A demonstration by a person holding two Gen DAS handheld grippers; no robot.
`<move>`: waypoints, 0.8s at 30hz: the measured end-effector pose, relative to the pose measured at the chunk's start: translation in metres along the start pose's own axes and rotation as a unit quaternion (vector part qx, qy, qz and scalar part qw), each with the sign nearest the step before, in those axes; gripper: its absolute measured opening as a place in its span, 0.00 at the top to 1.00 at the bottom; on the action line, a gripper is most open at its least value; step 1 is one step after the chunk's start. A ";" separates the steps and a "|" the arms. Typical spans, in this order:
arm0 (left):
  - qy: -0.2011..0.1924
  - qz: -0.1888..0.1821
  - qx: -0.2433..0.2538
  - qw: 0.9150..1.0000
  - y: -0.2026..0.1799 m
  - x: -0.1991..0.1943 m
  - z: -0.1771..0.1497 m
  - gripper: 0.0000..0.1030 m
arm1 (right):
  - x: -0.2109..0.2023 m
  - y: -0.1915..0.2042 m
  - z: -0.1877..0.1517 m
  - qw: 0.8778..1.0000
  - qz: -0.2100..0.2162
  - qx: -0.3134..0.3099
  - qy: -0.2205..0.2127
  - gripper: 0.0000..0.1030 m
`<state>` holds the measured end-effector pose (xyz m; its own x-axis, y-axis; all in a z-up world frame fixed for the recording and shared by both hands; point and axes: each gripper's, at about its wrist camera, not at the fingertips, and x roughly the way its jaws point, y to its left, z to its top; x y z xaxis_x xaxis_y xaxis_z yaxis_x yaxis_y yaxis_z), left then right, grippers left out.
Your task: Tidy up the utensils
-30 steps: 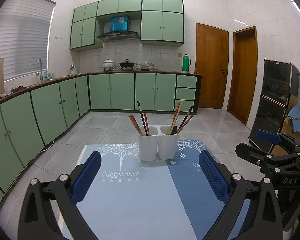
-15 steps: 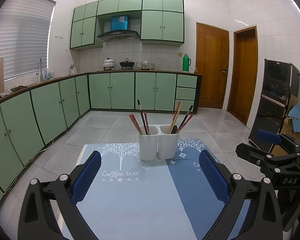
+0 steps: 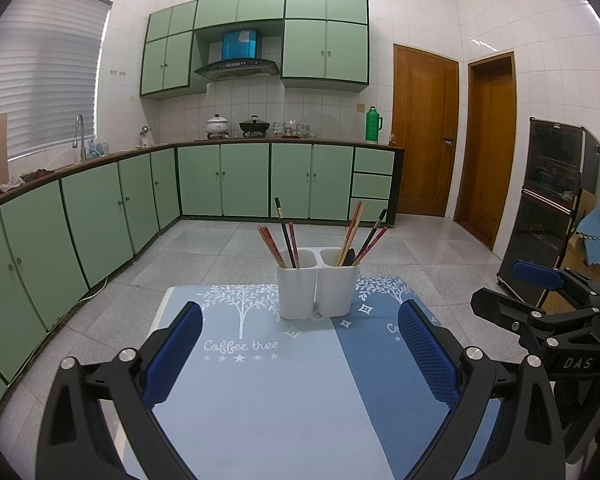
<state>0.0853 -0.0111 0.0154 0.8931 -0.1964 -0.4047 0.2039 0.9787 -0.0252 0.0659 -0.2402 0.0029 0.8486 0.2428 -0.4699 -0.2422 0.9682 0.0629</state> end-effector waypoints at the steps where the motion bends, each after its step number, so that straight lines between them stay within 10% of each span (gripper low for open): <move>1: 0.000 0.000 0.000 1.000 0.000 0.000 0.000 0.07 | 0.000 0.000 0.000 1.000 0.000 0.000 0.000 0.05; 24: 0.003 0.004 -0.002 1.000 -0.002 0.005 -0.004 0.07 | 0.002 -0.001 -0.003 1.000 -0.002 0.000 0.001 0.05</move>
<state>0.0878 -0.0141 0.0097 0.8925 -0.1883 -0.4098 0.1949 0.9805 -0.0262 0.0665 -0.2405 -0.0009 0.8485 0.2386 -0.4724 -0.2388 0.9692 0.0607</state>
